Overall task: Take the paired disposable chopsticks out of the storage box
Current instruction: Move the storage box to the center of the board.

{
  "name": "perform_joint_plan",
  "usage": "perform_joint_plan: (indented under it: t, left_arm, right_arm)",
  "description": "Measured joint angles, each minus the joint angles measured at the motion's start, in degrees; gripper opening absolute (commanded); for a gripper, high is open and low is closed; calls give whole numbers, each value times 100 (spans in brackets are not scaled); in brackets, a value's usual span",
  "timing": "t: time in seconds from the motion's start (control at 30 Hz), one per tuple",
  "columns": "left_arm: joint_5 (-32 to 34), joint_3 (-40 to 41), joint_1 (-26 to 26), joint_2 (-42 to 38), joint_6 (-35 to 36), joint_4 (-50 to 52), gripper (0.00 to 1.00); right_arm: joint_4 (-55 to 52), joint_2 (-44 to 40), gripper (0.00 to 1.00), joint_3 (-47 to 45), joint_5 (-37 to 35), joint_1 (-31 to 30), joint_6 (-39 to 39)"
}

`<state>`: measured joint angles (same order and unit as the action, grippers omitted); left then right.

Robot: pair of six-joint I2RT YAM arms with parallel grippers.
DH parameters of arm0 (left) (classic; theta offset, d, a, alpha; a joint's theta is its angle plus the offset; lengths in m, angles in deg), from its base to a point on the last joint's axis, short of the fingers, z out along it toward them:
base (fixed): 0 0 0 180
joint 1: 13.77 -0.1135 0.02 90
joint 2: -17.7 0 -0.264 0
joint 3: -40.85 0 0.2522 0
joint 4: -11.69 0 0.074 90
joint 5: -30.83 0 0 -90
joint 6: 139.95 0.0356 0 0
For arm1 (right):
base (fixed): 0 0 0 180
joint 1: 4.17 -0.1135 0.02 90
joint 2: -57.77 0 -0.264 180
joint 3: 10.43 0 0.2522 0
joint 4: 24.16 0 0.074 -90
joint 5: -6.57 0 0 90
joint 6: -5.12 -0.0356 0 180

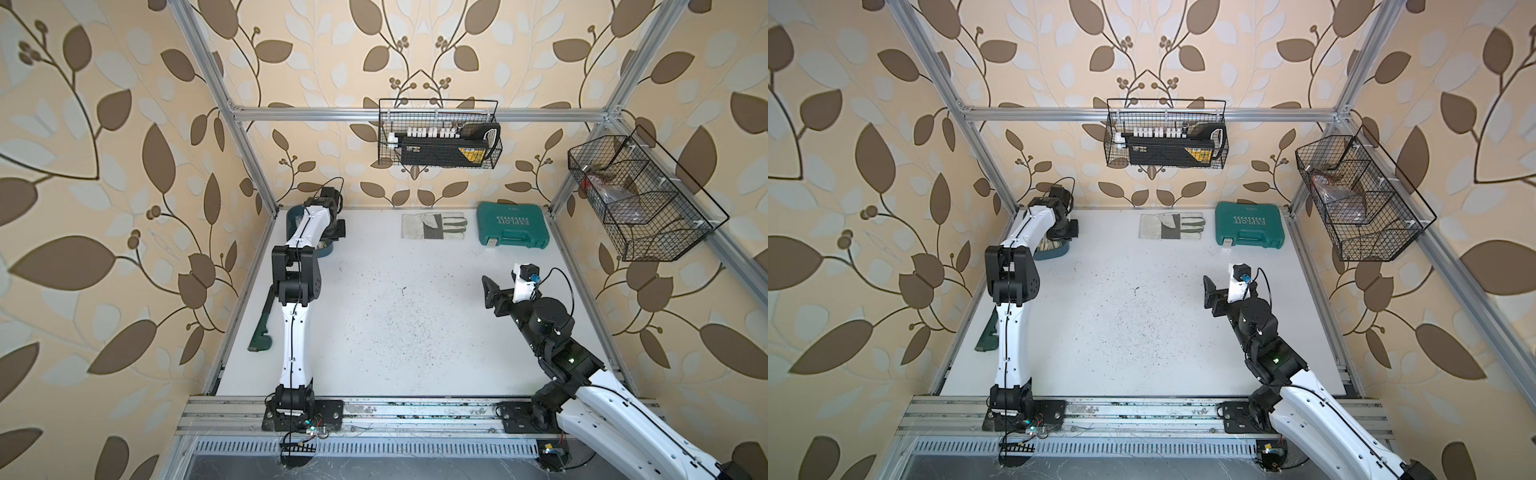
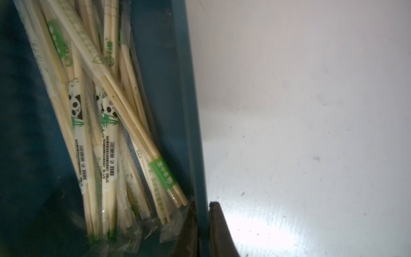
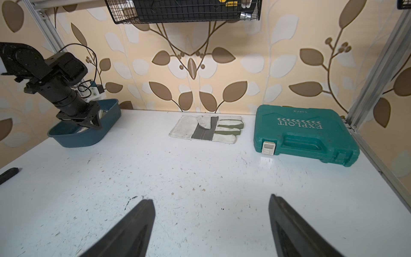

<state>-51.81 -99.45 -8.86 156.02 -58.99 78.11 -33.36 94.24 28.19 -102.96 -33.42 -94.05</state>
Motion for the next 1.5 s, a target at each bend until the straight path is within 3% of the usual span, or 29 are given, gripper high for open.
perform_joint_plan:
  t: [0.13,0.33,0.57,0.73,0.9,1.07,1.27,1.5]
  left_arm:
    - [-26,380,59,-245,-111,-22,0]
    - [28,1744,553,-1167,-597,-24,0]
    - [160,3488,2092,-2610,-1696,-4,0]
    - [398,4009,3272,-3156,-2612,146,0]
    - [461,3995,4074,-3152,-3346,262,0]
    - [461,3248,4712,-2441,-3921,452,0]
    - [538,2020,5289,-1436,-4262,568,0]
    - [520,1488,5635,-1145,-4507,601,0]
  right_arm:
    - [-52,72,84,0,2,2,-2]
    - [-68,-142,84,0,26,0,-81]
    - [-706,-450,84,116,304,-35,-361]
    - [-1401,-990,84,267,385,-142,-634]
    - [-2057,-1515,84,328,339,-151,-916]
    - [-2535,-1840,84,321,297,-151,-1110]
    - [-2927,-2004,85,321,267,-151,-1137]
    - [-3274,-2455,86,321,164,-151,-1117]
